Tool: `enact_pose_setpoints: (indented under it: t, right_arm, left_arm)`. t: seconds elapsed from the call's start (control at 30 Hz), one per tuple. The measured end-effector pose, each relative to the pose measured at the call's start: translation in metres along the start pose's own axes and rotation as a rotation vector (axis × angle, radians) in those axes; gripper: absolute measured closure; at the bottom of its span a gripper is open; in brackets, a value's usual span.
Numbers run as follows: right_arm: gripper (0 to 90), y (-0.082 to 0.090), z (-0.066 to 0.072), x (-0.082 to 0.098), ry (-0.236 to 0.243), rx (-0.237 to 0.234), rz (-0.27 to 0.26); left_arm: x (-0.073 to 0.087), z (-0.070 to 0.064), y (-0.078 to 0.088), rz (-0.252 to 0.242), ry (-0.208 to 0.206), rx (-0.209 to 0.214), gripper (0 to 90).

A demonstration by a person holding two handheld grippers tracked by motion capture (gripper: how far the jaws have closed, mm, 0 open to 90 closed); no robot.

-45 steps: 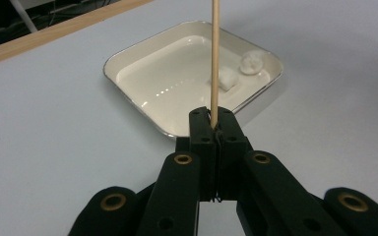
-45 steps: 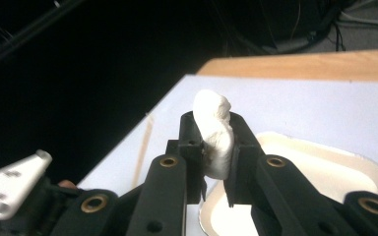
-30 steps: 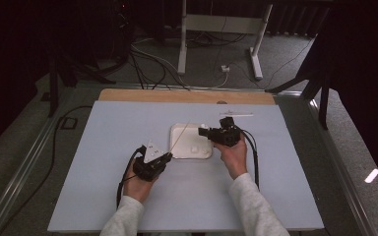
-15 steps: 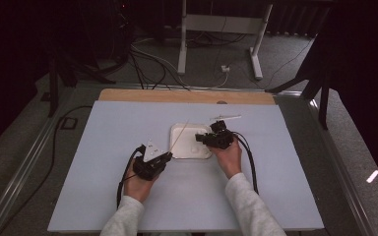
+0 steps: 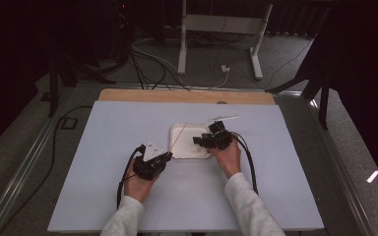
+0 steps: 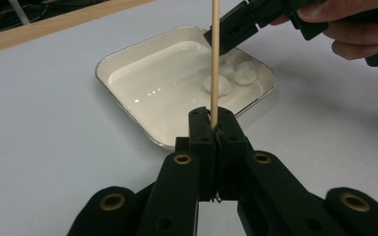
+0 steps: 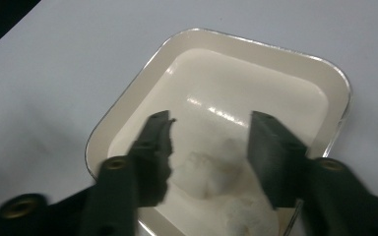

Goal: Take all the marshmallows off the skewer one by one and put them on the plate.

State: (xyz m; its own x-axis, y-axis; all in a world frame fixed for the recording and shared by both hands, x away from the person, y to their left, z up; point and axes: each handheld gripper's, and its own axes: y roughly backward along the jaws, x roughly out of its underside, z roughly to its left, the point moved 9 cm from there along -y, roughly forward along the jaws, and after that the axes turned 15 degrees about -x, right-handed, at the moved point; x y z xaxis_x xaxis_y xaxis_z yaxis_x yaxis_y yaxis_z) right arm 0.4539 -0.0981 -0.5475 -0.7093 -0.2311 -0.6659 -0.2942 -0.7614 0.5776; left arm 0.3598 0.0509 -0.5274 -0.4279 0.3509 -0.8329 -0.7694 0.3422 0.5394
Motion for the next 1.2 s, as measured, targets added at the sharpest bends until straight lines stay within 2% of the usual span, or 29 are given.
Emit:
enact_pose_setpoints:
  t: [0.1, 0.23, 0.33, 0.53, 0.67, 0.7, 0.73, 0.97, 1.1, 1.2]
  right_arm:
    - [31.9, 0.002, -0.001, -0.001, -0.015, -0.013, -0.019]
    - [19.6, 0.006, -0.001, -0.003, -0.02, -0.012, -0.046]
    - [15.9, 0.009, 0.001, -0.004, -0.004, -0.014, -0.054]
    - [12.1, 0.017, 0.011, -0.004, 0.027, -0.062, -0.064]
    - [3.3, 0.026, 0.02, -0.002, 0.057, -0.1, -0.088]
    - [0.0, 0.029, 0.021, -0.001, 0.068, -0.092, -0.092]
    - [0.0, 0.032, 0.023, 0.0, 0.083, -0.075, -0.099]
    - [0.0, 0.052, 0.035, 0.004, 0.162, -0.087, -0.122]
    - [0.0, 0.067, 0.036, 0.006, 0.182, -0.083, -0.152]
    - [0.0, 0.079, 0.032, 0.009, 0.2, -0.058, -0.165]
  left_arm:
    - [0.0, 0.0, 0.0, -0.001, 0.002, -0.001, 89.8]
    - [0.0, 0.0, 0.0, -0.002, 0.005, -0.001, 89.7]
    - [0.0, -0.001, 0.0, 0.001, 0.004, -0.001, 89.7]
    - [-0.001, -0.001, 0.001, -0.001, 0.009, 0.0, 89.6]
    - [-0.001, -0.001, 0.002, -0.001, 0.013, 0.002, 89.7]
    - [-0.001, -0.002, 0.002, 0.001, 0.011, 0.002, 89.6]
    - [-0.001, -0.002, 0.002, 0.002, 0.011, 0.003, 89.6]
    - [-0.003, 0.0, 0.003, 0.0, 0.026, 0.003, 89.6]
    - [-0.006, 0.001, 0.003, -0.003, 0.037, 0.004, 89.6]
    - [-0.007, 0.0, 0.002, -0.001, 0.038, 0.006, 89.6]
